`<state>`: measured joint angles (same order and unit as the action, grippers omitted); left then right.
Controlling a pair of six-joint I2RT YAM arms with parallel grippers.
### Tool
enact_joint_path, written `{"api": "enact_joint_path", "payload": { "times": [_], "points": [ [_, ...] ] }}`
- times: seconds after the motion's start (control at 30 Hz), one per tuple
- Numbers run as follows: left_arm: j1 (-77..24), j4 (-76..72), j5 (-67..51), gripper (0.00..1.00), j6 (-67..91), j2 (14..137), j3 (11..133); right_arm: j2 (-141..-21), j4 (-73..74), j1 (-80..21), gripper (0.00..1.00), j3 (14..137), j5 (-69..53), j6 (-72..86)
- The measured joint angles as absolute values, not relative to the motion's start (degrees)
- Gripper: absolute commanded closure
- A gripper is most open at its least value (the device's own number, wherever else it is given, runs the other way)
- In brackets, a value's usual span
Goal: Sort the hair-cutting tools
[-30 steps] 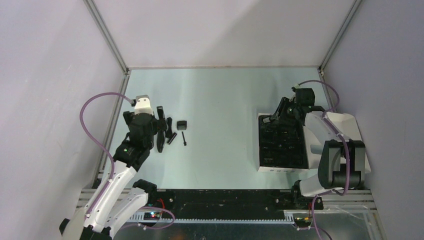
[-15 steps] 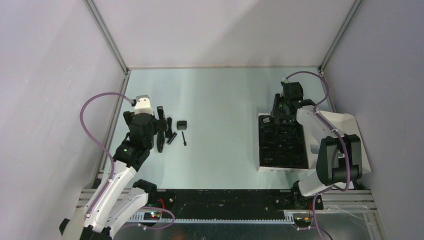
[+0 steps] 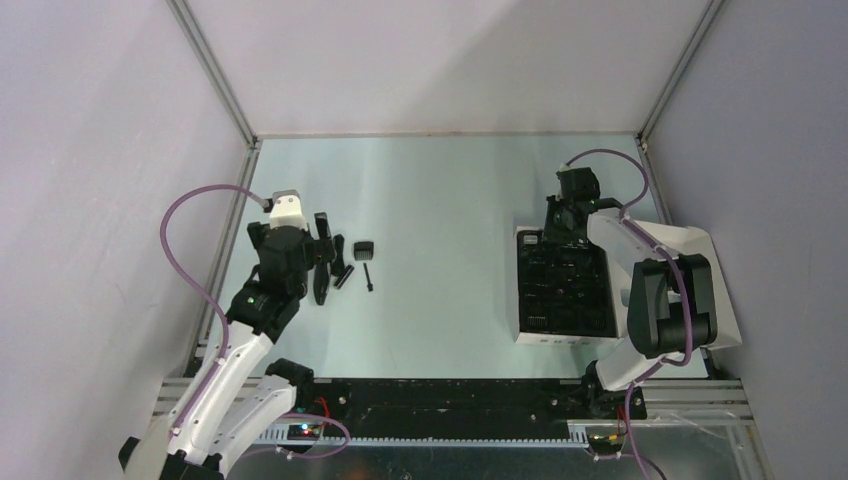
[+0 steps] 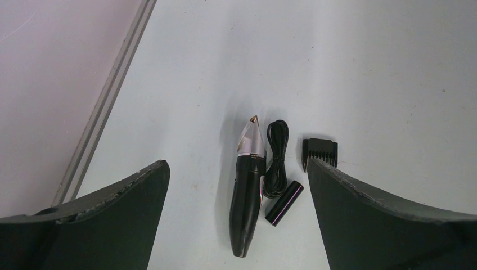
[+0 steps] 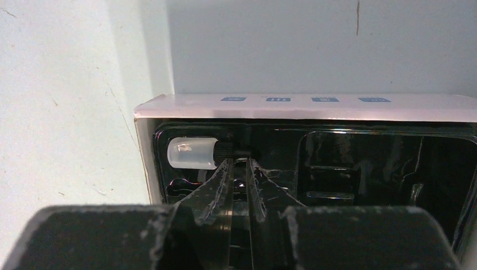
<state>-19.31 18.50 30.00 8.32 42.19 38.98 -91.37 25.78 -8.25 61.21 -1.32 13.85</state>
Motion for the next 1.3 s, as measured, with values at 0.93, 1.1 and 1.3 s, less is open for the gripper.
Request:
{"api": "enact_joint_path", "payload": {
  "times": [0.93, 1.1, 1.3],
  "points": [
    [-19.3, 18.5, 29.5, 0.0, 8.4, 41.8, 39.0, -84.9, 26.4, -9.6, 0.56, 61.2, 0.3, 13.2],
    [-19.3, 18.6, 28.2, 0.0, 9.1, 42.0, 39.0, -79.7, 27.4, -10.2, 0.5, 61.2, -1.8, 13.7],
    [-19.3, 23.2, 25.1, 0.0, 12.6, 47.4, 40.0, -74.4, 30.0, -12.3, 0.48, 61.1, -3.6, 14.0]
  ]
}}
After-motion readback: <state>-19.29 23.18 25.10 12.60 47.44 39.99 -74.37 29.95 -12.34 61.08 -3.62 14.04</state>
